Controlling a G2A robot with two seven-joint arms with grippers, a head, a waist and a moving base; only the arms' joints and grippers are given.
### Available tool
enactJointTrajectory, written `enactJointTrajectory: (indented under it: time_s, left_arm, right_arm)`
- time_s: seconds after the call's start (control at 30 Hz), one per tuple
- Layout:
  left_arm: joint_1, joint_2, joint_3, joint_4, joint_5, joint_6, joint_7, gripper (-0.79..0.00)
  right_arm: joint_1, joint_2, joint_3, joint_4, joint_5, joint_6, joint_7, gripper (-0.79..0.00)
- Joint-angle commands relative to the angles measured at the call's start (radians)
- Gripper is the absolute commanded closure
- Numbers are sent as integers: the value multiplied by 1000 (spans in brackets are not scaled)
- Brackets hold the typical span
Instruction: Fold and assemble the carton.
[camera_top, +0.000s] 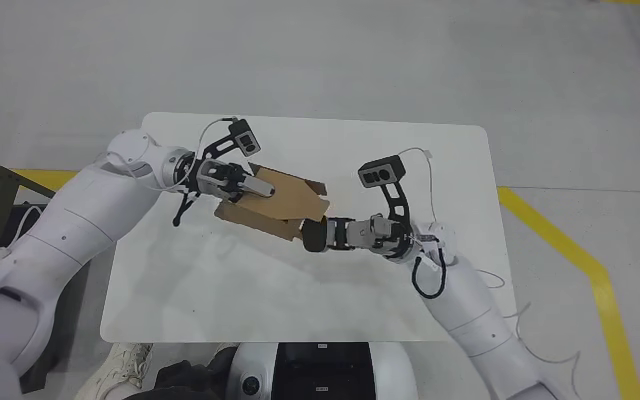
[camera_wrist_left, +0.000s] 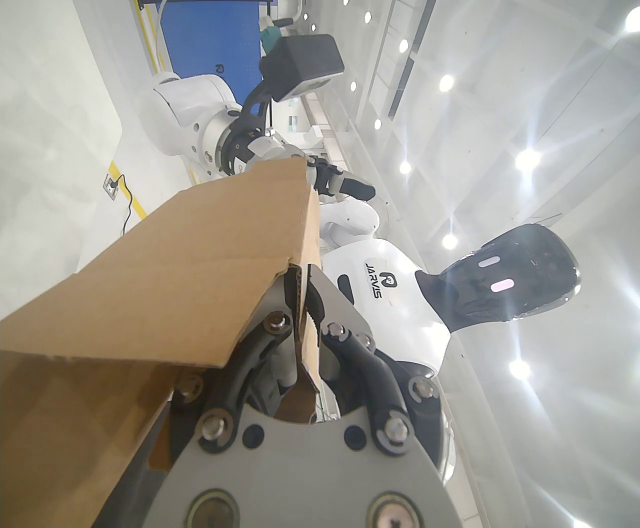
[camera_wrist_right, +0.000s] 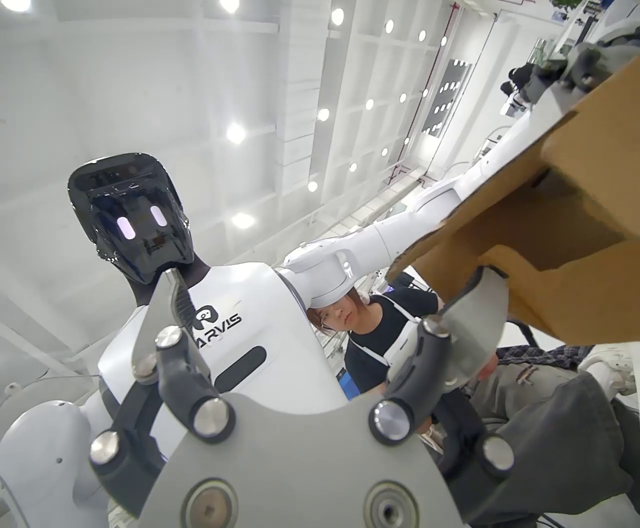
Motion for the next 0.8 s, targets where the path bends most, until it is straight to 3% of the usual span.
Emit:
enactJointTrajectory:
  time_s: [0.0,0.27,0.5,0.77]
  left_arm:
    - [-2,-3,1,4,1,-3,0,0]
    - [-7,-10,-2,12,-5,-9,0,0]
    - [1,-5,-13,8,-32,-4,0,0]
    - [21,23,-64,-23,-110,27,0,0]
  right_arm:
    - [1,-2,-10,-2,-6,6,6,-785]
    - [16,-14,-43,13,-31,9,9,-785]
    - [-24,3,64,16,-22,-15,-30,-785]
    - [-70,32,158,-17,-207,121,-206,-785]
